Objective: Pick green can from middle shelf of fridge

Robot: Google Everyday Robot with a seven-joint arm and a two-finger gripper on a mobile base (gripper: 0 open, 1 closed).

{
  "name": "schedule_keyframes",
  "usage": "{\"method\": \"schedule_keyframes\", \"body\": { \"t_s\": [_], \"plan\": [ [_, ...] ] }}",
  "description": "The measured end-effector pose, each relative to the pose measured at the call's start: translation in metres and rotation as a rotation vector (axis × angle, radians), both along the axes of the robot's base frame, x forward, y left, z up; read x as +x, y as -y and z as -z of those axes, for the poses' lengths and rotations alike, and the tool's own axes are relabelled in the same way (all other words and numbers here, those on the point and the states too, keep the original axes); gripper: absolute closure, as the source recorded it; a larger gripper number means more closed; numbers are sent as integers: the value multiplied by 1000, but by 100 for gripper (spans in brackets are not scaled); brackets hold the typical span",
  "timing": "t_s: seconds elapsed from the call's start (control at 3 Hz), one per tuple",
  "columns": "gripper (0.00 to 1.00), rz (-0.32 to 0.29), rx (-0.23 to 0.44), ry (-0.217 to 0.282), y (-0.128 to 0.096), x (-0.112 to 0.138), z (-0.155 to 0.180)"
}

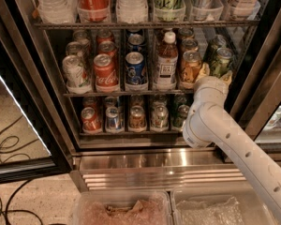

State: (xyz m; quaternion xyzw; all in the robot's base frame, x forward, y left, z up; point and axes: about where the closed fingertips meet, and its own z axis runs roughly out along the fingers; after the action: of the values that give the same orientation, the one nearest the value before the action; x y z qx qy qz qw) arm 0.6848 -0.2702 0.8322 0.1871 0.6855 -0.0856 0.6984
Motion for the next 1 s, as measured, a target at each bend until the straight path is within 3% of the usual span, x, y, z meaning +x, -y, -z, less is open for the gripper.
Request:
{"method": "schedule_keyframes", "body": {
  "t_s": [0.67,1.0],
  "plan": [
    [83,0,0,0,0,0,0],
    [100,0,0,0,0,0,0]
  ]
}}
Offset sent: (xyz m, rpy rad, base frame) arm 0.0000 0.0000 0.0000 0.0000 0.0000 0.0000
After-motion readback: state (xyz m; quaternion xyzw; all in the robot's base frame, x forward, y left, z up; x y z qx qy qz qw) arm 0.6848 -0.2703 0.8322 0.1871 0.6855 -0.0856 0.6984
